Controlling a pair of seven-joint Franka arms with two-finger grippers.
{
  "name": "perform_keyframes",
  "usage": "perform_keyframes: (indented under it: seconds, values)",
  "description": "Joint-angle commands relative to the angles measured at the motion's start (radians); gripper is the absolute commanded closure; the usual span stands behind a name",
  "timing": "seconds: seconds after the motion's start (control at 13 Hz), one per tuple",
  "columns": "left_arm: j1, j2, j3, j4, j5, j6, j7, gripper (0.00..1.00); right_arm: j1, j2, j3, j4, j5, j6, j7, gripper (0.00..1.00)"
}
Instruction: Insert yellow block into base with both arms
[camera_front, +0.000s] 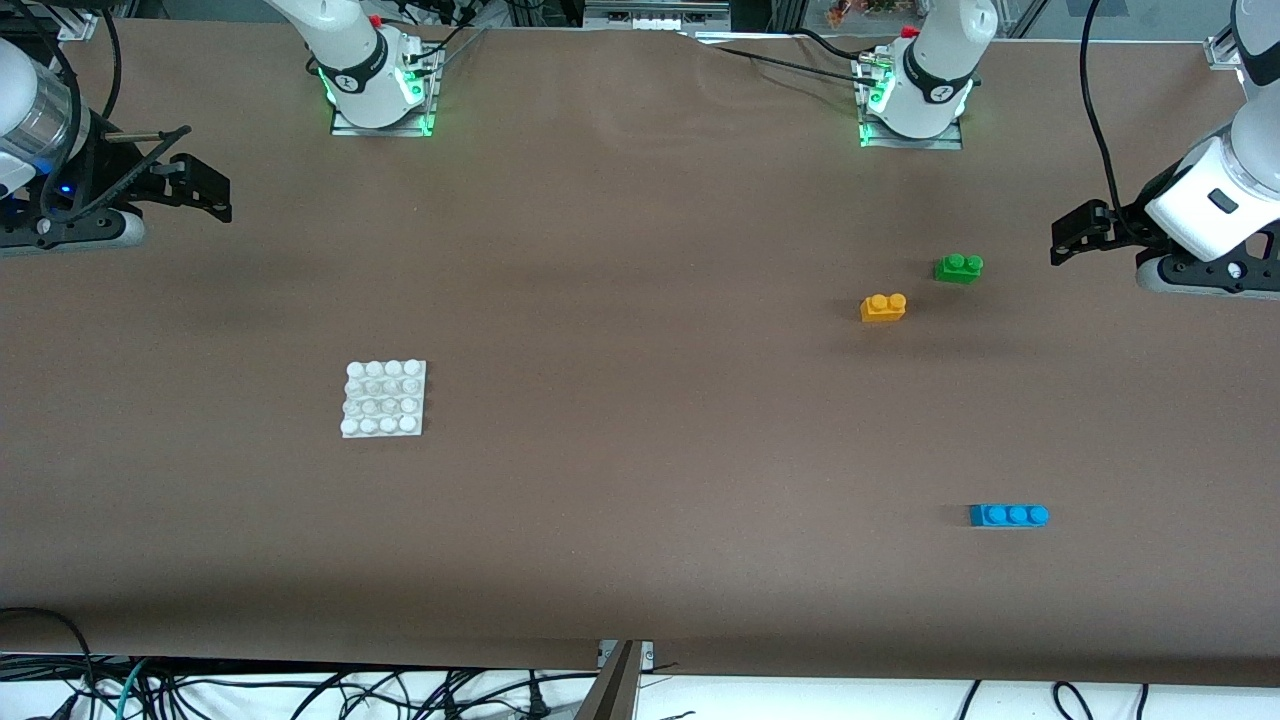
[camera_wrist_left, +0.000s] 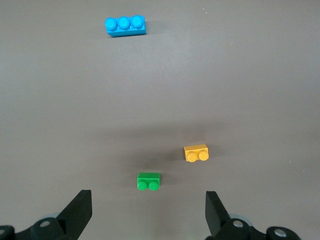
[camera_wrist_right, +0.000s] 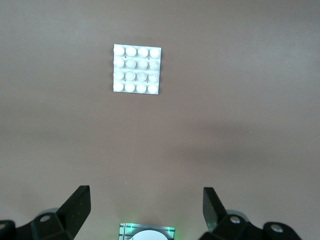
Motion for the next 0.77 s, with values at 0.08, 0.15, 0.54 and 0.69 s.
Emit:
perform_keyframes:
  seconds: [0.08,0.15,0.54,0.69]
  values:
    - [-0.008,0.011,0.007,0.025,-0.019,-0.021,-0.009,0.00,-0.003,-0.007,0.006,-0.001,0.005,0.016,0.060,0.01]
    - [-0.008,0.011,0.007,0.025,-0.019,-0.019,-0.009,0.00,-0.002,-0.007,0.006,-0.001,0.005,0.018,0.062,0.01]
    - [-0.008,0.011,0.007,0.025,-0.019,-0.021,-0.009,0.00,-0.002,-0.006,0.015,0.007,0.005,0.016,0.065,0.01]
    - [-0.008,0.011,0.007,0.025,-0.019,-0.021,-0.009,0.00,-0.002,-0.004,0.015,0.009,0.007,0.016,0.065,0.01]
